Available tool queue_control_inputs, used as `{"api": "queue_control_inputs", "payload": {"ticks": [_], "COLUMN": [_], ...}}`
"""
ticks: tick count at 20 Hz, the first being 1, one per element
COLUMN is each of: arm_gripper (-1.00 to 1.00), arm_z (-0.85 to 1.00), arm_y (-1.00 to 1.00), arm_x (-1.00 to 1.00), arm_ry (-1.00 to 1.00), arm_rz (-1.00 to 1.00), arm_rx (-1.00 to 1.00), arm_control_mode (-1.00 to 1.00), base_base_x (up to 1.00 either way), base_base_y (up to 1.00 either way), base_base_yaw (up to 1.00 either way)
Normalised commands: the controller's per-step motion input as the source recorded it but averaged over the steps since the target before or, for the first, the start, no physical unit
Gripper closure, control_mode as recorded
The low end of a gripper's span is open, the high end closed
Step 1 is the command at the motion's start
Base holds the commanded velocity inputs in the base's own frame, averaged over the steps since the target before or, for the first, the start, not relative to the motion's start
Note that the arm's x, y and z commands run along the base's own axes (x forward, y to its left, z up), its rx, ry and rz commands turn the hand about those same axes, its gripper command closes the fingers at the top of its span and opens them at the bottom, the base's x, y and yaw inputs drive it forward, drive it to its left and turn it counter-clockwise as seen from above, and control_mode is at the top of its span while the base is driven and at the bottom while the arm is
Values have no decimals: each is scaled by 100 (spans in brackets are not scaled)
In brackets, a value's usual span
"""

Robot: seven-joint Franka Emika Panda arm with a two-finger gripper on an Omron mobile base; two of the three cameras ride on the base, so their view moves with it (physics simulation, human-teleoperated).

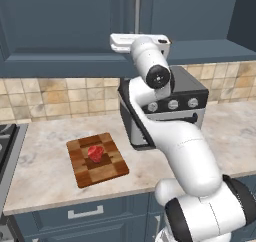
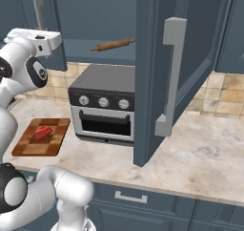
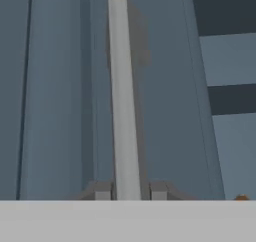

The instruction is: Open the cabinet, retrieve the rolling pin, and place it next to the meat on the cutting board to prepare for tenderizing.

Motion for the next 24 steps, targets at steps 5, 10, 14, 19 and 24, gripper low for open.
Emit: {"api": "queue_control_inputs", "payload": {"ticks": [5, 10, 14, 19, 24], "arm_gripper": [100, 100, 100, -100, -100], "arm_z": [-16, -21, -16, -9, -1], "arm_y": [37, 42, 40, 20, -12], "arm_x": [-77, -75, -70, -10, -29], "arm_ry": [0, 0, 0, 4, -1], "arm_rz": [0, 0, 2, 4, 5], "arm_rx": [0, 0, 0, 2, 12], "arm_control_mode": [-100, -100, -100, -100, -100], "base_base_x": [0, 0, 0, 0, 0], "base_base_y": [0, 0, 0, 0, 0], "base_base_yaw": [0, 0, 0, 0, 0]}}
